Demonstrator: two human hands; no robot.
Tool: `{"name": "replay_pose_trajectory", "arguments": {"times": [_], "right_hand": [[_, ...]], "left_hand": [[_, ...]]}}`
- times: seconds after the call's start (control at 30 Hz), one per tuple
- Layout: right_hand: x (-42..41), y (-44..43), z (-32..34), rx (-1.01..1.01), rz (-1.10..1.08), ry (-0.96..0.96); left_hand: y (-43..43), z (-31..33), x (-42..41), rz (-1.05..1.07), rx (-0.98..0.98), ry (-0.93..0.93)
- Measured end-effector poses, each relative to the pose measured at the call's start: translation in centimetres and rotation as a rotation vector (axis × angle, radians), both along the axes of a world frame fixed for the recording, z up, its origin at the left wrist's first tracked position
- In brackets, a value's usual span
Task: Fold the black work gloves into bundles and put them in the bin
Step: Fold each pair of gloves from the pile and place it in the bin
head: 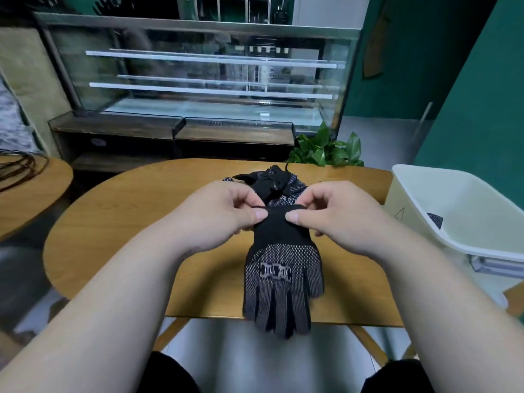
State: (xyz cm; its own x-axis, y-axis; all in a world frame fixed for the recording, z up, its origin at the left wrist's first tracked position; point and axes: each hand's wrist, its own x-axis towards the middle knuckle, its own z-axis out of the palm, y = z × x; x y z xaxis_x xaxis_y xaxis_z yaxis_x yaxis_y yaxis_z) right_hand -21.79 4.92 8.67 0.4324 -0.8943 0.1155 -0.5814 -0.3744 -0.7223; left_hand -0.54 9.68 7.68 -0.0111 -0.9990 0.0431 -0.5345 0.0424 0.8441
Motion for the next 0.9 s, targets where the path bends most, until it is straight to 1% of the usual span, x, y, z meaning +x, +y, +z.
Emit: {"name": "replay_pose_trajectory", "arguments": {"times": [0.13, 0.2, 0.27, 0.33, 0.43, 0.5, 0.57, 0.63, 0.7, 0.8, 0.9], "right_hand": [[1.1, -2.1, -0.1, -0.117, -0.079, 0.014], [1.1, -2.8, -0.6, -0.183, -0.094, 0.038], [0.6, -3.0, -2.2, -0.25, -0.083, 0.095], [0.0, -2.8, -5.5, -0.273, -0.014, 0.173], [-0.8, -1.5, -11.1, -0.217, 0.095, 0.34], [-1.1, -0.5, -14.2, -0.153, 0.143, 0.39], [-1.3, 0.2, -16.2, -0.131, 0.17, 0.375], [-1.8, 0.4, -17.1, -0.15, 0.159, 0.32], [-2.2, 0.5, -17.5, -0.17, 0.159, 0.293], [-2.6, 0.9, -17.8, -0.201, 0.185, 0.289], [-3.4, 1.1, -18.1, -0.178, 0.191, 0.242]], "left_hand": [[-2.1, 0.1, -0.2, 0.112, -0.136, -0.229], [-2.6, -0.4, -0.3, 0.123, -0.207, -0.266], [-2.7, -1.9, -0.2, 0.075, -0.264, -0.287], [-2.6, -4.9, 0.1, -0.009, -0.292, -0.335], [-1.8, -10.6, 0.0, -0.16, -0.242, -0.405], [-0.6, -13.9, -0.3, -0.229, -0.208, -0.421], [0.4, -16.4, -0.6, -0.26, -0.207, -0.42], [1.0, -17.9, -0.8, -0.25, -0.234, -0.419], [1.4, -18.3, -1.0, -0.24, -0.272, -0.45], [1.9, -18.2, -1.3, -0.282, -0.327, -0.525], [1.9, -17.5, -1.6, -0.268, -0.387, -0.54]]}}
